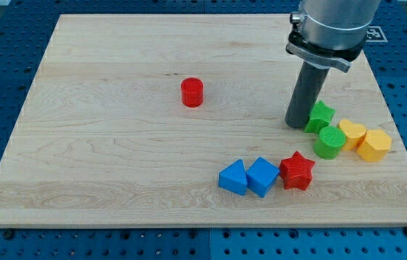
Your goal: Push the green star into the yellow blocks
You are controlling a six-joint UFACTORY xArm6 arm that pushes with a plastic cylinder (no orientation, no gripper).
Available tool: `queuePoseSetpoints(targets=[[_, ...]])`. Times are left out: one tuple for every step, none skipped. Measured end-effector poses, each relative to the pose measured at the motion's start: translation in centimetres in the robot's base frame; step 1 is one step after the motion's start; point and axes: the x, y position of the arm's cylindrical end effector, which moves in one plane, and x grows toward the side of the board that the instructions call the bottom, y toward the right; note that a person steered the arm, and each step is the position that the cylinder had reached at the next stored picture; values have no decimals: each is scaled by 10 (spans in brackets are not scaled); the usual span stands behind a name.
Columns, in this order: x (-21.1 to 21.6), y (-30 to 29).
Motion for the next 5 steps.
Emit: queuePoseSetpoints(targets=[[-8, 12], [-12, 23], [-8, 26], [1, 26], [1, 27]])
